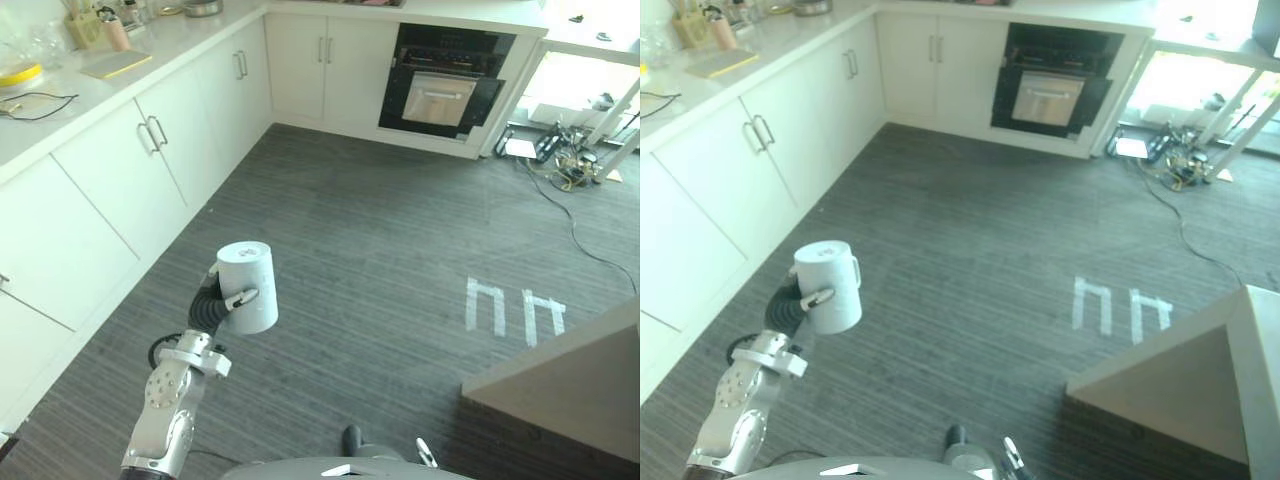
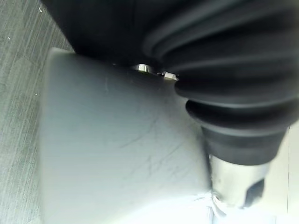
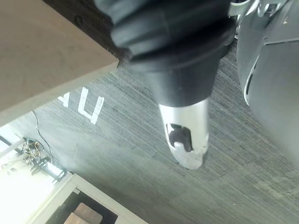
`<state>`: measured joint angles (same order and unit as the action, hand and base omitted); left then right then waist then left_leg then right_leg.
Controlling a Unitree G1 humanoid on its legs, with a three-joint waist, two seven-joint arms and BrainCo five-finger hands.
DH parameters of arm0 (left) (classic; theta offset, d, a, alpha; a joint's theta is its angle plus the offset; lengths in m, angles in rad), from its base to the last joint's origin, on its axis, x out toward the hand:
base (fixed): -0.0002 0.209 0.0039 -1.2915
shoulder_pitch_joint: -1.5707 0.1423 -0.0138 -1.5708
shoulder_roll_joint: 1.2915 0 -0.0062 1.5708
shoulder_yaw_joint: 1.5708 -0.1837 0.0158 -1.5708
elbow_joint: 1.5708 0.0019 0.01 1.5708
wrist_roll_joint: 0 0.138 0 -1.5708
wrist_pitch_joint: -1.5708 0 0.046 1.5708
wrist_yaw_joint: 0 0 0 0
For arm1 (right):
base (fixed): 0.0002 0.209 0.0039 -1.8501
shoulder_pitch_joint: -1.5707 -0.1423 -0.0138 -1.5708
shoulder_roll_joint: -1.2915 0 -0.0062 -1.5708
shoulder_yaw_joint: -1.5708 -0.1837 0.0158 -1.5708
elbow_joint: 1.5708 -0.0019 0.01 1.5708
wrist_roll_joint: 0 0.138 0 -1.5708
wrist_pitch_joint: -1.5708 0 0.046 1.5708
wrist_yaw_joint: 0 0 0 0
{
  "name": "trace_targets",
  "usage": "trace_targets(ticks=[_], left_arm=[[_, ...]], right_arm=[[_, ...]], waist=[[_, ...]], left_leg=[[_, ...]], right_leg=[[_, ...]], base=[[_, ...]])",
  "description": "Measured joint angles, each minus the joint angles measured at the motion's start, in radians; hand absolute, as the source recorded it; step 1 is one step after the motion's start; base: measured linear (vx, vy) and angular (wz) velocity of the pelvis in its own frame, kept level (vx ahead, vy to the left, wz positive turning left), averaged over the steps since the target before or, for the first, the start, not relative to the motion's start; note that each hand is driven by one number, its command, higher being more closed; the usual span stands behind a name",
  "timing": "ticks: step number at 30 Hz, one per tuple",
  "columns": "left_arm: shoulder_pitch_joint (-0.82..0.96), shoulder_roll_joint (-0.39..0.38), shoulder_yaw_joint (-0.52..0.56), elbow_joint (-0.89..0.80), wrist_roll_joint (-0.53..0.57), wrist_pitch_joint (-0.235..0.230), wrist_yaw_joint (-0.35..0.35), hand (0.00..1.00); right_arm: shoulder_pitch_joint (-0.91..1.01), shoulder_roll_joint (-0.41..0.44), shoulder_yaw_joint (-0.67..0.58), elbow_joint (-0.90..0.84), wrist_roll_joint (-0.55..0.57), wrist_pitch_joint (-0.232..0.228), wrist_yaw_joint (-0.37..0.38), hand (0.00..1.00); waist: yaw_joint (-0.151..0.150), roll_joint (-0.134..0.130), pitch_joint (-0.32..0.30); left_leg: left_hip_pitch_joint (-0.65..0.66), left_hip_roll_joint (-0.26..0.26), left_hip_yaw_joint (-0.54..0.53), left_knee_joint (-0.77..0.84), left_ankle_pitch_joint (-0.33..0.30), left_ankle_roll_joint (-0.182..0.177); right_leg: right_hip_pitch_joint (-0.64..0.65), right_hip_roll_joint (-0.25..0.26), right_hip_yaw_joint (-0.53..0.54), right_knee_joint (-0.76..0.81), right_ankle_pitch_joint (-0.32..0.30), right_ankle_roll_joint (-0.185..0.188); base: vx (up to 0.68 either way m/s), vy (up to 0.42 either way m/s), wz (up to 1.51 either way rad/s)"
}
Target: Walk over to the sink, pick up the cup, carry it to the dishwasher, place the cup inside the dishwasher, then close the dishwasher door
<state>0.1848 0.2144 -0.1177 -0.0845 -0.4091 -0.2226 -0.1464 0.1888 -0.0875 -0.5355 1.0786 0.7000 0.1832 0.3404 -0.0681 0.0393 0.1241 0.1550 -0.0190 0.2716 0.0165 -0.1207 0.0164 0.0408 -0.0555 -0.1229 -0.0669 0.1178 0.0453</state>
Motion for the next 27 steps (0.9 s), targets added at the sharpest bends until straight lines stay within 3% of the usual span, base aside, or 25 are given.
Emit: trace_targets(ticks=[4, 6, 11, 12, 14, 15, 16, 17, 18, 20, 22, 23, 25, 26, 27], left_arm=[[-0.004, -0.029, 0.014, 0.0, -0.001, -0.035, 0.063, 1.0], [-0.011, -0.054, 0.044, 0.004, -0.011, -0.039, 0.101, 1.0], [-0.002, -0.084, 0.076, 0.023, -0.039, -0.094, 0.157, 1.0], [-0.008, -0.111, 0.07, 0.019, -0.029, -0.105, 0.148, 1.0], [-0.011, -0.124, 0.067, 0.013, -0.017, -0.113, 0.134, 1.0], [-0.012, -0.128, 0.068, 0.016, -0.017, -0.114, 0.132, 1.0], [-0.014, -0.129, 0.062, 0.017, -0.016, -0.113, 0.133, 1.0], [-0.016, -0.13, 0.057, 0.017, -0.016, -0.113, 0.137, 1.0], [-0.028, -0.132, 0.05, 0.02, -0.016, -0.113, 0.143, 1.0], [-0.061, -0.134, 0.041, 0.02, -0.019, -0.114, 0.143, 1.0], [-0.107, -0.134, 0.035, 0.03, -0.019, -0.114, 0.131, 1.0], [-0.141, -0.13, 0.036, 0.038, -0.019, -0.113, 0.11, 1.0], [-0.167, -0.112, 0.035, 0.038, -0.02, -0.113, 0.081, 1.0], [-0.167, -0.108, 0.034, 0.038, -0.02, -0.111, 0.069, 1.0], [-0.165, -0.12, 0.034, 0.038, -0.024, -0.097, 0.049, 1.0]], right_arm=[[0.043, 0.001, -0.051, 0.008, -0.045, 0.009, -0.001, 0.0], [0.037, 0.002, -0.048, 0.007, -0.074, -0.008, 0.0, 0.0], [-0.03, -0.006, 0.104, -0.084, -0.044, -0.064, -0.002, 0.0], [-0.075, -0.006, 0.104, -0.085, -0.027, -0.095, -0.003, 0.0], [-0.095, -0.007, 0.128, -0.097, -0.026, -0.123, -0.005, 0.0], [-0.105, -0.014, 0.154, -0.113, -0.03, -0.139, -0.016, 0.0], [-0.105, -0.027, 0.17, -0.12, -0.038, -0.152, -0.029, 0.0], [-0.103, -0.034, 0.175, -0.12, -0.053, -0.157, -0.043, 0.0], [-0.09, -0.041, 0.169, -0.116, -0.089, -0.162, -0.072, 0.0], [-0.062, -0.041, 0.157, -0.081, -0.161, -0.15, -0.098, 0.0], [-0.041, -0.029, 0.104, -0.017, -0.199, -0.126, -0.112, 0.0], [-0.013, -0.009, 0.041, 0.012, -0.196, -0.083, -0.135, 0.0], [0.033, 0.025, -0.041, 0.029, -0.175, -0.038, -0.164, 0.0], [0.054, 0.035, -0.067, 0.029, -0.171, -0.026, -0.174, 0.0], [0.102, 0.04, -0.119, 0.028, -0.139, -0.011, -0.192, 0.0]], waist=[[-0.011, 0.015, -0.001], [-0.017, 0.018, 0.002], [0.005, 0.018, 0.016], [0.008, 0.021, 0.029], [0.014, 0.004, 0.04], [0.019, -0.002, 0.054], [0.011, 0.003, 0.064], [0.005, 0.006, 0.068], [-0.006, 0.013, 0.074], [-0.016, 0.004, 0.079], [-0.02, 0.0, 0.093], [-0.026, 0.005, 0.115], [-0.029, -0.024, 0.144], [-0.029, -0.029, 0.148], [-0.031, -0.005, 0.154]], left_leg=[[-0.02, 0.009, -0.004, 0.011, -0.003, -0.005], [-0.032, 0.015, -0.018, 0.021, -0.006, -0.009], [-0.011, 0.03, -0.017, 0.034, -0.019, -0.017], [0.004, 0.029, -0.024, 0.057, -0.036, -0.01], [0.019, 0.015, -0.028, 0.087, -0.06, -0.002], [0.022, 0.01, -0.025, 0.123, -0.091, 0.002], [0.035, 0.009, -0.029, 0.158, -0.126, 0.017], [0.046, 0.009, -0.037, 0.166, -0.137, 0.025], [0.06, 0.008, -0.049, 0.178, -0.151, 0.033], [0.069, 0.014, -0.076, 0.177, -0.16, 0.029], [0.076, 0.03, -0.1, 0.177, -0.169, 0.014], [0.087, 0.046, -0.114, 0.176, -0.18, -0.005], [0.12, 0.047, -0.135, 0.178, -0.212, -0.037], [0.135, 0.046, -0.137, 0.18, -0.228, -0.051], [0.184, 0.086, -0.134, 0.184, -0.278, -0.076]], right_leg=[[-0.008, 0.006, -0.009, -0.013, 0.001, -0.001], [-0.011, 0.008, -0.028, -0.014, -0.001, -0.002], [-0.001, 0.016, -0.07, 0.022, -0.031, -0.009], [-0.039, -0.009, -0.094, 0.167, -0.12, 0.004], [-0.102, -0.06, -0.127, 0.385, -0.202, -0.009], [-0.162, -0.107, -0.168, 0.566, -0.225, -0.026], [-0.214, -0.147, -0.183, 0.71, -0.21, -0.059], [-0.238, -0.157, -0.182, 0.769, -0.203, -0.074], [-0.26, -0.16, -0.168, 0.836, -0.231, -0.059], [-0.278, -0.144, -0.161, 0.766, -0.294, -0.032], [-0.286, -0.103, -0.16, 0.575, -0.274, -0.018], [-0.289, -0.073, -0.154, 0.389, -0.195, -0.01], [-0.285, -0.072, -0.131, 0.205, -0.1, -0.009], [-0.28, -0.079, -0.133, 0.174, -0.087, -0.016], [-0.275, -0.059, -0.173, 0.254, 0.002, -0.038]], base=[[0.0, -0.03, 0.03], [0.0, -0.044, 0.15], [-0.02, -0.038, 0.04], [-0.06, 0.004, 0.21], [-0.05, 0.017, 0.15], [-0.06, 0.016, -0.06], [-0.05, 0.02, -0.11], [0.0, 0.042, 0.08], [0.06, 0.029, 0.16], [0.15, -0.034, 0.37], [0.25, -0.12, 0.44], [0.32, -0.189, 0.38], [0.33, -0.233, 0.34], [0.36, -0.263, 0.13], [0.3, -0.191, -0.02]])
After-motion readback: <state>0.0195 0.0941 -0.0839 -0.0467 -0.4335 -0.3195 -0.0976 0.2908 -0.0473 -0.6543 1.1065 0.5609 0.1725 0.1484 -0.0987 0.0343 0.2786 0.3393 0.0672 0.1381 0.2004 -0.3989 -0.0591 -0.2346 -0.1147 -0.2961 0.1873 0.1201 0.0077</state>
